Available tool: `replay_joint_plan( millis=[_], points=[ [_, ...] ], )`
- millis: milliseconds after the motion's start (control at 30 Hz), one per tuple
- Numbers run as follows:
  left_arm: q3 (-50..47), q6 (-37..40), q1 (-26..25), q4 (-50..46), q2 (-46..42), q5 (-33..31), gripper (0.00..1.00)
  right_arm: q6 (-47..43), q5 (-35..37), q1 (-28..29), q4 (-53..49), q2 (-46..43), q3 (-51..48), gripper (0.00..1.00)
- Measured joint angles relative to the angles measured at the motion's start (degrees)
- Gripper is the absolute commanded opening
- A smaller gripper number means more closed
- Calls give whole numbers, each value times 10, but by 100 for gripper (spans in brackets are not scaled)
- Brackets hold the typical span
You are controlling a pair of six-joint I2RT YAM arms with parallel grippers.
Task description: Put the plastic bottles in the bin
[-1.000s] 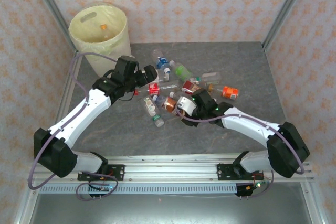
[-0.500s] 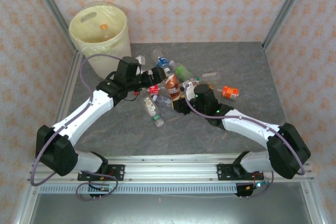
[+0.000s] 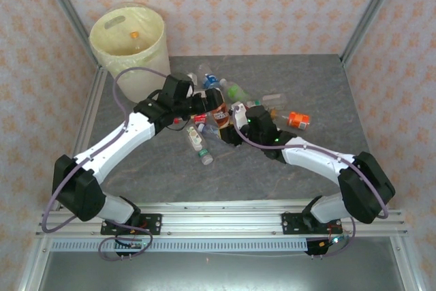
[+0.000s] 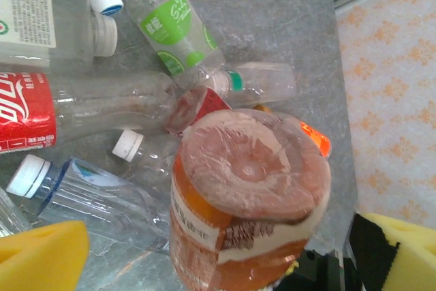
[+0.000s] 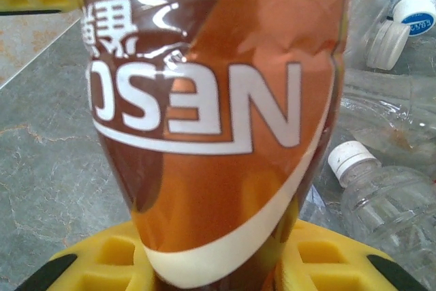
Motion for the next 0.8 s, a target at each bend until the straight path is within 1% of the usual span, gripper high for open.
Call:
replay_joint_plan(
  millis=[200,333,400,500,567,667,733,800],
  points=[
    [28,-1,-10,-30,39,-18,94,-14,0,5,-24,4,13,19],
    [40,-5,-19,-43,59,-32,85,-27,0,17,-46,7,28,19],
    [47,-8,-19,-47,65,-36,78,-28,0,21,-51,10,33,19],
    [49,-16,-19,-47,72,-39,61,-28,2,25,-57,16,39,19],
    [48,-20,-19,-47,74,-38,54,-29,2,26,-59,20,40,20],
    [48,-26,-19,-45,74,-36,48,-29,2,27,-60,21,42,28],
    [47,-29,-19,-40,74,-37,43,-29,4,27,-61,21,43,41],
    [43,-29,-19,-35,70,-41,42,-27,6,27,-61,21,43,56]
  ],
)
